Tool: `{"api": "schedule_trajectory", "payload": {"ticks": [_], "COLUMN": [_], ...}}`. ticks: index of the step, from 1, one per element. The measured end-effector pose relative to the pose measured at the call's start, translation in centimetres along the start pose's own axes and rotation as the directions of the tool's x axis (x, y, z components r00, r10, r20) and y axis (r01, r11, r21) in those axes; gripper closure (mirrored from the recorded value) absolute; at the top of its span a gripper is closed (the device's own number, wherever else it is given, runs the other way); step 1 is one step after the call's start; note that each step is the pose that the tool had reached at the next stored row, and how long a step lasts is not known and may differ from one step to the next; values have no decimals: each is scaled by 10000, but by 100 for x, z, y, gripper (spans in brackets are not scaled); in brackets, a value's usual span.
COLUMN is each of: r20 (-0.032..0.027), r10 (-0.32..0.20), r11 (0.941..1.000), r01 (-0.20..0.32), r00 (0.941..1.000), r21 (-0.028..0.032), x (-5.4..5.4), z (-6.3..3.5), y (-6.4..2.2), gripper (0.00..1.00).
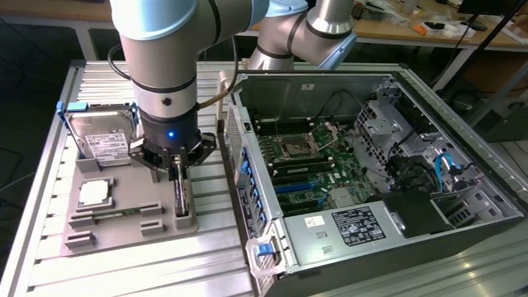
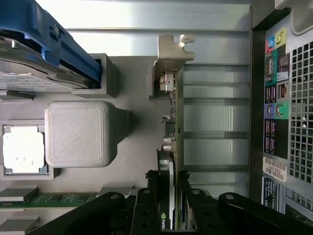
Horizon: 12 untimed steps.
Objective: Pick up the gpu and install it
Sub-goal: 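Pick up the gpu and move the gpu toward the slot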
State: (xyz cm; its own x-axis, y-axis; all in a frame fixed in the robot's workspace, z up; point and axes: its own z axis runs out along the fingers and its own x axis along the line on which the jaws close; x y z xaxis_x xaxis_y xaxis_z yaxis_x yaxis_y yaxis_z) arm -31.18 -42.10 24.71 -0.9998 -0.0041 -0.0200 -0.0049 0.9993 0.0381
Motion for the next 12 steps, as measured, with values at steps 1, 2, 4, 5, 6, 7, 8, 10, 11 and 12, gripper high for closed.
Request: {"api": "schedule_trajectory", "payload": {"ticks": [1, 2, 4, 5, 6, 7, 8, 10, 11, 12], "r20": [2, 3, 2, 1, 1, 2, 1, 1, 2, 2], "r10": [17, 20, 21, 21, 21, 20, 20, 20, 21, 21], "r11": [10000, 10000, 10000, 10000, 10000, 10000, 10000, 10000, 10000, 10000], "r01": [-17, -20, -21, -21, -21, -20, -20, -20, -21, -21], "r00": [10000, 10000, 10000, 10000, 10000, 10000, 10000, 10000, 10000, 10000], "r21": [-1, -2, 0, 1, 0, -1, 0, 0, 0, 0], "x": [0, -1, -1, -1, 0, -1, -2, -2, -3, -3], "z": [0, -2, -29, -44, -61, -77, -99, -136, -158, -182], "y": [0, 1, 2, 4, 6, 7, 8, 10, 11, 12], "gripper": [73, 73, 73, 73, 73, 73, 73, 73, 73, 73]}}
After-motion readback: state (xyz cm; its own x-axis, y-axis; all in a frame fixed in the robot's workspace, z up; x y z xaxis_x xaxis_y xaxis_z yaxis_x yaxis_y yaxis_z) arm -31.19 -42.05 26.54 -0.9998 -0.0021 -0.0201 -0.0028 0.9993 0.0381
